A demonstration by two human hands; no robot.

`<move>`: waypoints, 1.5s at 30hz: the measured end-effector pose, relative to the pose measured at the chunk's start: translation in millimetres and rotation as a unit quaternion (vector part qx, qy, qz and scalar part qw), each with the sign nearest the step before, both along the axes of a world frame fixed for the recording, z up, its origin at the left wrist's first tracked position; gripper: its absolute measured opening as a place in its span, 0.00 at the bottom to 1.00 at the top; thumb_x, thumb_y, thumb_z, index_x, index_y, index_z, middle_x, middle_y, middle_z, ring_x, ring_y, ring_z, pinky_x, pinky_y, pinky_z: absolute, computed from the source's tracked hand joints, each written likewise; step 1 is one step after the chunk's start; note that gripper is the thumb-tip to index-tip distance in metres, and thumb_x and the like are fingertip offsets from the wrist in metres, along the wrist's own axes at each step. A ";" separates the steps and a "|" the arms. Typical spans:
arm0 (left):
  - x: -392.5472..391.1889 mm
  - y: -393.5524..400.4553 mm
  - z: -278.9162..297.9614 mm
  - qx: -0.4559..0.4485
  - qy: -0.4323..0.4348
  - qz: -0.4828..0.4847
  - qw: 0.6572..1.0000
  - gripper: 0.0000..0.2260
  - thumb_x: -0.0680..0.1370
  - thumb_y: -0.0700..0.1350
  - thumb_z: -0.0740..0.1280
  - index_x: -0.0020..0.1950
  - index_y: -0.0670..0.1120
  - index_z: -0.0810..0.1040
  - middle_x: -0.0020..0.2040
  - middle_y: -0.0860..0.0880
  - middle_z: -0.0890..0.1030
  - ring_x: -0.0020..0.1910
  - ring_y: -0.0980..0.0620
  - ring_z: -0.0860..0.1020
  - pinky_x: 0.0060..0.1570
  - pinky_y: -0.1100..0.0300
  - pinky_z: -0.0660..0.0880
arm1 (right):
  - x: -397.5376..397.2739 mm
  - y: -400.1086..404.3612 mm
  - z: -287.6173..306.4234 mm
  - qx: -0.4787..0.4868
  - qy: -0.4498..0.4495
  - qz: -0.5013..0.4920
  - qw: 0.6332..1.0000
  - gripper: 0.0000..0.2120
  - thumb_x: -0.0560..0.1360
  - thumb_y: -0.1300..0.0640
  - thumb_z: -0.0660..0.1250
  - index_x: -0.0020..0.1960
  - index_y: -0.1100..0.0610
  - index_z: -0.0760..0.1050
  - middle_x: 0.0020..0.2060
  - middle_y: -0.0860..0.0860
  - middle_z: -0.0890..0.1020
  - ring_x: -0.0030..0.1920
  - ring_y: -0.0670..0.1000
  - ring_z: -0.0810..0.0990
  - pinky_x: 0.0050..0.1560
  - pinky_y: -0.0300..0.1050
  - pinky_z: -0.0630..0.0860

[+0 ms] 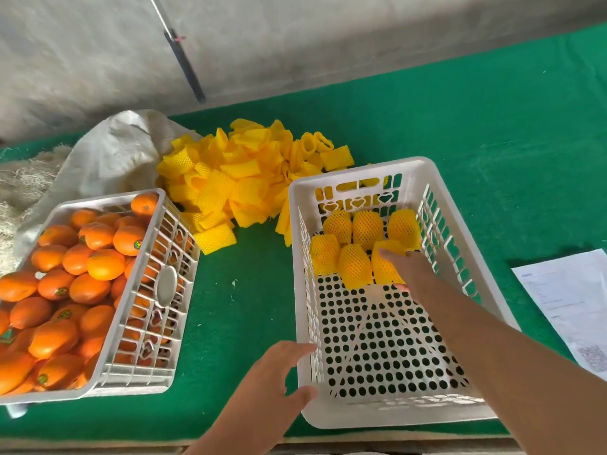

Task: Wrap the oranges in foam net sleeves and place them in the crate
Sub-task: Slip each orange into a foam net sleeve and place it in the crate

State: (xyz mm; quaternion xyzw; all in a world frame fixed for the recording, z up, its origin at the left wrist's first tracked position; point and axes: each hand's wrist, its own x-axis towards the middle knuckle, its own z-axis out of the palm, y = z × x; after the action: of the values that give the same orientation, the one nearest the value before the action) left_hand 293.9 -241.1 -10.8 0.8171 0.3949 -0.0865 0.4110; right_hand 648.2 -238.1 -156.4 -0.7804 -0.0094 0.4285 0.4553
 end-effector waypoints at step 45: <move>-322.0 254.4 -15.2 0.342 0.093 0.181 0.917 0.20 0.79 0.50 0.71 0.70 0.51 0.73 0.71 0.49 0.72 0.73 0.44 0.66 0.66 0.42 0.70 | -366.7 58.5 116.0 -0.019 -0.271 0.212 0.939 0.22 0.82 0.47 0.71 0.74 0.49 0.73 0.69 0.48 0.80 0.69 0.50 0.77 0.70 0.55 0.73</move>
State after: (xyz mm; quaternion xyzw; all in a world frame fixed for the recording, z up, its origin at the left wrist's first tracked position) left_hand -28.1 13.2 -26.1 0.8106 0.5781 0.0538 0.0762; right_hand 281.5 -179.6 -40.4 -0.8551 -0.2900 0.2876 0.3193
